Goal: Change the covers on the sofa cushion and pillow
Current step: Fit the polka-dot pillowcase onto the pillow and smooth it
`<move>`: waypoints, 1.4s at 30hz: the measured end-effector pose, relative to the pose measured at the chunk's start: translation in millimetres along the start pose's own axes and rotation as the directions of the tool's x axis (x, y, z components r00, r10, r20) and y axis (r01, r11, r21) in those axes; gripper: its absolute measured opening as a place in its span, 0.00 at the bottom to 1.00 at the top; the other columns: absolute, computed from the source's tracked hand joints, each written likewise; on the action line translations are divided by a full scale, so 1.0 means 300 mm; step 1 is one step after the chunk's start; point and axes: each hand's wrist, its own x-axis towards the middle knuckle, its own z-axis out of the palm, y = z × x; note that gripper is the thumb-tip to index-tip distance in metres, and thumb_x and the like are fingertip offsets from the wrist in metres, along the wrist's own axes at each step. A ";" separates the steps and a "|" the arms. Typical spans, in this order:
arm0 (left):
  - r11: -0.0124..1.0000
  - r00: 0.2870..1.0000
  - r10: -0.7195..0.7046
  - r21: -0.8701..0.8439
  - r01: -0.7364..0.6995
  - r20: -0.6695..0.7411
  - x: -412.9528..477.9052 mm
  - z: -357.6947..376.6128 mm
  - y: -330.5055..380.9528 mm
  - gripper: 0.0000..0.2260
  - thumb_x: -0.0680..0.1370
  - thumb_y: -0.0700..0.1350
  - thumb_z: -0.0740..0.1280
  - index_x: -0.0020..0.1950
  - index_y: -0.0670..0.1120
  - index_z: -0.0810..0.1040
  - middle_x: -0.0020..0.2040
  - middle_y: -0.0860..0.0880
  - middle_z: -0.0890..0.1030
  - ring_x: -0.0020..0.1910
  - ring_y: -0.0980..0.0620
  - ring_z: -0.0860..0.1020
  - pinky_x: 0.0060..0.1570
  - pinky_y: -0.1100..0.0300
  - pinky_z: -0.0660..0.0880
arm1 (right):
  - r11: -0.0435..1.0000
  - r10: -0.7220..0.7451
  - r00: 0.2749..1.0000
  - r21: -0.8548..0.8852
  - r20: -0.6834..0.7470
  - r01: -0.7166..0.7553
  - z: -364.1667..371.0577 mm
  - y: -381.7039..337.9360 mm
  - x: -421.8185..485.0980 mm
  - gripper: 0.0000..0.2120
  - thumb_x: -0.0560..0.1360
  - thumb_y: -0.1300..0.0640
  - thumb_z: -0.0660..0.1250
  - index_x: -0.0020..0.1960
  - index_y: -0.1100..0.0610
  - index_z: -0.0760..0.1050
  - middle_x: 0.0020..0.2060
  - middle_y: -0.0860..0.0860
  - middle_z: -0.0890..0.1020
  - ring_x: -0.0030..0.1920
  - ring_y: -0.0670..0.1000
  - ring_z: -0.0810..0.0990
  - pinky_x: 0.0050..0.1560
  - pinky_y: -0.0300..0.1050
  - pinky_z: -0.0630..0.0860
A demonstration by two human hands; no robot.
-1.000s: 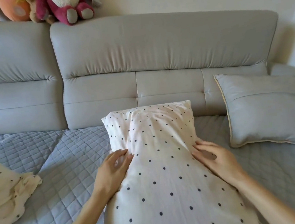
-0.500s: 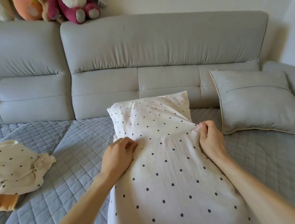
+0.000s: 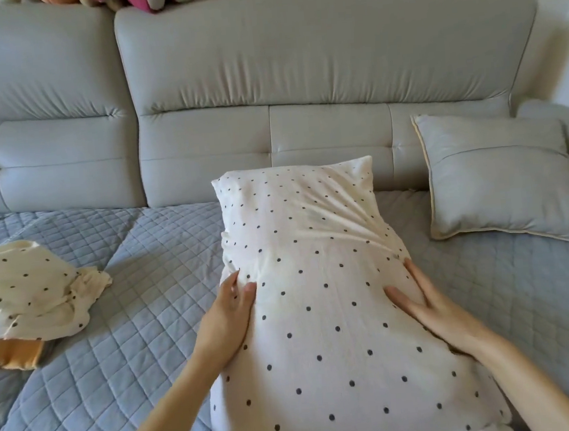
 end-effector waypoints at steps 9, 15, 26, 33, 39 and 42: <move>0.843 0.701 0.409 -0.052 -0.536 -0.584 0.068 0.000 0.308 0.09 0.85 0.46 0.56 0.55 0.48 0.74 0.42 0.55 0.77 0.42 0.62 0.74 0.42 0.71 0.66 | 0.915 -0.386 0.571 -0.223 -0.724 0.337 -0.017 -0.139 -0.008 0.12 0.81 0.48 0.60 0.58 0.54 0.76 0.43 0.46 0.75 0.44 0.48 0.72 0.41 0.28 0.65; 0.643 0.398 0.602 0.124 -0.756 -0.692 0.157 -0.042 0.523 0.08 0.84 0.43 0.56 0.61 0.45 0.71 0.52 0.55 0.73 0.47 0.61 0.70 0.48 0.77 0.64 | 0.834 -0.483 0.248 -0.355 -0.840 0.422 -0.145 -0.232 0.081 0.20 0.82 0.48 0.57 0.65 0.59 0.76 0.56 0.55 0.77 0.57 0.48 0.72 0.52 0.26 0.64; 0.958 0.991 0.098 0.262 -0.119 0.093 0.369 0.120 0.278 0.26 0.82 0.60 0.51 0.80 0.56 0.52 0.75 0.43 0.67 0.67 0.37 0.71 0.62 0.48 0.68 | 0.971 0.113 0.913 -0.153 -0.391 -0.186 -0.168 -0.036 0.257 0.36 0.77 0.29 0.51 0.78 0.48 0.59 0.72 0.54 0.70 0.71 0.58 0.70 0.65 0.50 0.68; 0.989 0.983 -0.121 -0.073 0.132 0.141 0.135 0.058 0.065 0.47 0.66 0.77 0.61 0.78 0.53 0.59 0.74 0.44 0.69 0.69 0.41 0.71 0.68 0.45 0.67 | 0.933 0.235 0.932 0.334 -0.276 -0.136 -0.087 0.093 -0.044 0.23 0.76 0.39 0.67 0.66 0.47 0.68 0.56 0.42 0.76 0.58 0.51 0.77 0.51 0.44 0.73; 0.937 0.954 -0.059 -0.312 0.154 0.293 0.003 -0.004 0.118 0.18 0.77 0.60 0.67 0.56 0.47 0.77 0.45 0.46 0.85 0.44 0.46 0.84 0.42 0.56 0.78 | 0.915 0.279 0.890 0.382 -0.361 -0.132 -0.122 0.090 -0.101 0.12 0.80 0.48 0.65 0.56 0.56 0.75 0.47 0.54 0.83 0.47 0.55 0.82 0.45 0.50 0.78; 0.997 0.993 0.031 -0.074 -0.022 0.115 -0.032 -0.029 0.153 0.21 0.79 0.63 0.61 0.56 0.45 0.76 0.44 0.51 0.79 0.42 0.53 0.77 0.37 0.59 0.70 | 0.979 0.067 0.734 -0.096 -0.676 -0.178 -0.172 0.043 -0.138 0.21 0.81 0.41 0.55 0.42 0.58 0.72 0.37 0.53 0.78 0.37 0.51 0.74 0.35 0.47 0.67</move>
